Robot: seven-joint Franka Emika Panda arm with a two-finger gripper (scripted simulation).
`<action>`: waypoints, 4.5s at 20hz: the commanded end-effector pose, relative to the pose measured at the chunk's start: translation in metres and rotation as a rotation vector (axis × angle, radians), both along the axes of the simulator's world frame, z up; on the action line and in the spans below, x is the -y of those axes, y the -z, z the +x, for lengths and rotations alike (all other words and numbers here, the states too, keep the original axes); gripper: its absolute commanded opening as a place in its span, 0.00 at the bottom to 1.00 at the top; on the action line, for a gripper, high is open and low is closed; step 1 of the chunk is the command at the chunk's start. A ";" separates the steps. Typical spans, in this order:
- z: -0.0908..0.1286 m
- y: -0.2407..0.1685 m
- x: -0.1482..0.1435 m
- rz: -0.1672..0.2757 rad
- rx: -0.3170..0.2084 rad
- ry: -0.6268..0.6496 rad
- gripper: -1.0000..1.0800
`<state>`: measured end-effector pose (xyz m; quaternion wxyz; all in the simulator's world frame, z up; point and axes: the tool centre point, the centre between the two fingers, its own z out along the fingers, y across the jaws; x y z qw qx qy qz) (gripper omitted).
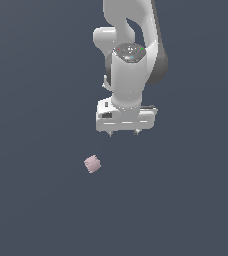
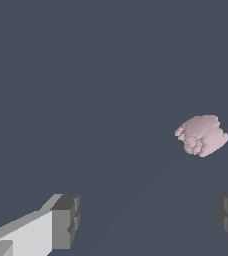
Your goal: Pick up the object and move it to a goal position.
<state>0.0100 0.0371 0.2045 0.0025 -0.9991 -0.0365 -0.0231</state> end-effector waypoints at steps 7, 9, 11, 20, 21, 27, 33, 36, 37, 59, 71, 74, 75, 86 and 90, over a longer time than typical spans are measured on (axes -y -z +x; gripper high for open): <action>0.010 0.014 0.018 -0.008 -0.007 -0.079 0.96; 0.014 0.019 0.024 -0.010 -0.009 -0.108 0.96; 0.018 0.025 0.032 -0.013 -0.012 -0.141 0.96; 0.035 0.059 0.074 -0.021 -0.026 -0.316 0.96; 0.037 0.063 0.079 -0.021 -0.028 -0.335 0.96; 0.044 0.085 0.106 -0.022 -0.036 -0.442 0.96; 0.048 0.100 0.124 -0.021 -0.041 -0.513 0.96; 0.049 0.105 0.130 -0.020 -0.042 -0.536 0.96; 0.049 0.107 0.131 -0.020 -0.042 -0.541 0.96; 0.049 0.160 0.134 -0.019 -0.043 -0.553 0.96; 0.050 0.159 0.135 -0.019 -0.043 -0.553 0.00; 0.049 0.158 0.134 -0.019 -0.043 -0.553 0.00; 0.049 0.157 0.134 -0.019 -0.043 -0.553 0.00; 0.039 0.106 0.134 -0.019 -0.043 -0.553 0.00; 0.032 0.069 0.134 -0.020 -0.043 -0.554 0.00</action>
